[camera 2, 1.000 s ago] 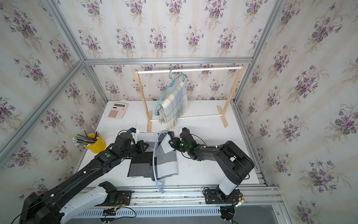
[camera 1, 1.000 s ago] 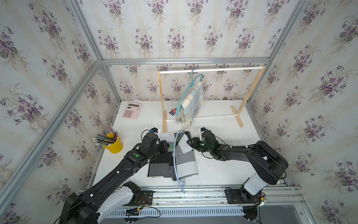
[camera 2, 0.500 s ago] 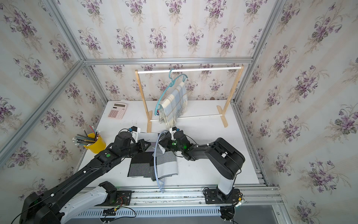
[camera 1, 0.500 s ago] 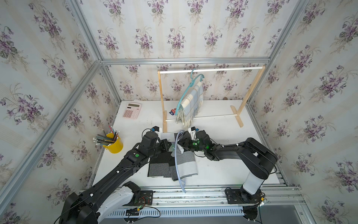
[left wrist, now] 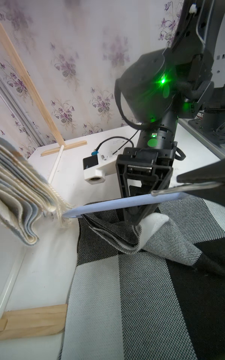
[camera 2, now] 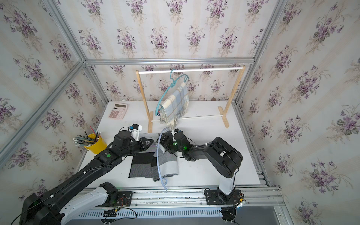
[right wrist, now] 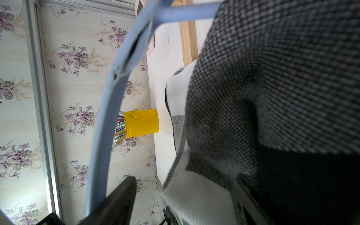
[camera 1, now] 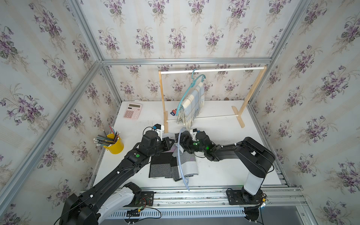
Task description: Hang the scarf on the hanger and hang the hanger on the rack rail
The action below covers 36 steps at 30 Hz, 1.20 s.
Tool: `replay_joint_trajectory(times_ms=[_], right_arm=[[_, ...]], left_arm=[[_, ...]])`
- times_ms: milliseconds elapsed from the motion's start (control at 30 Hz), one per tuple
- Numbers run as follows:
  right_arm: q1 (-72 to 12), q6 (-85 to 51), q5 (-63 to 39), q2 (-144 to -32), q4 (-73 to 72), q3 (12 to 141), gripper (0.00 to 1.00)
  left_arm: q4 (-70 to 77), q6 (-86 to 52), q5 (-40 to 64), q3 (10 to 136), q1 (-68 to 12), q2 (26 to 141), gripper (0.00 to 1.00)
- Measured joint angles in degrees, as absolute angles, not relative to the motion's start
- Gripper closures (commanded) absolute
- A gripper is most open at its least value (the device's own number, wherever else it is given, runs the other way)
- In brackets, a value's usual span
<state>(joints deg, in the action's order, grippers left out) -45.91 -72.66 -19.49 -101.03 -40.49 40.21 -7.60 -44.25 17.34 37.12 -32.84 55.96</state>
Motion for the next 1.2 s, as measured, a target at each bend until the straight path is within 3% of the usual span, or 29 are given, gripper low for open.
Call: replay_joint_trajectory(times_ms=[267,467,700,800,967,1200], right_arm=[[-44.7,-68.8,-20.2,-91.3,-36.0,33.9,0.01],[-42.3,-63.4,-19.7,-82.0,-29.3,31.5,0.0],[-43.8,-51.9,-9.4,-64.0,-11.9,29.0,0.03],[-48.0,-47.0,-1.9,-56.3,-3.7,28.4,0.04],[-62.5,-41.9,13.6,-45.9,8.1,28.2,0.07],[-82.5,-41.6,33.3,-46.0,12.3,26.8,0.08]], left_arm=[[-8.1,-44.4,17.0,37.3,-33.0,57.5,1.0],[-11.7,-44.1,14.8,40.9,-34.8,60.4,1.0],[-20.8,-44.1,4.0,52.1,-44.1,67.8,1.0],[-27.2,-46.0,-3.4,59.8,-49.3,73.6,1.0],[-37.5,-51.3,-15.7,74.7,-55.4,87.9,1.0],[-50.4,-58.0,-24.5,92.5,-58.5,101.6,1.0]])
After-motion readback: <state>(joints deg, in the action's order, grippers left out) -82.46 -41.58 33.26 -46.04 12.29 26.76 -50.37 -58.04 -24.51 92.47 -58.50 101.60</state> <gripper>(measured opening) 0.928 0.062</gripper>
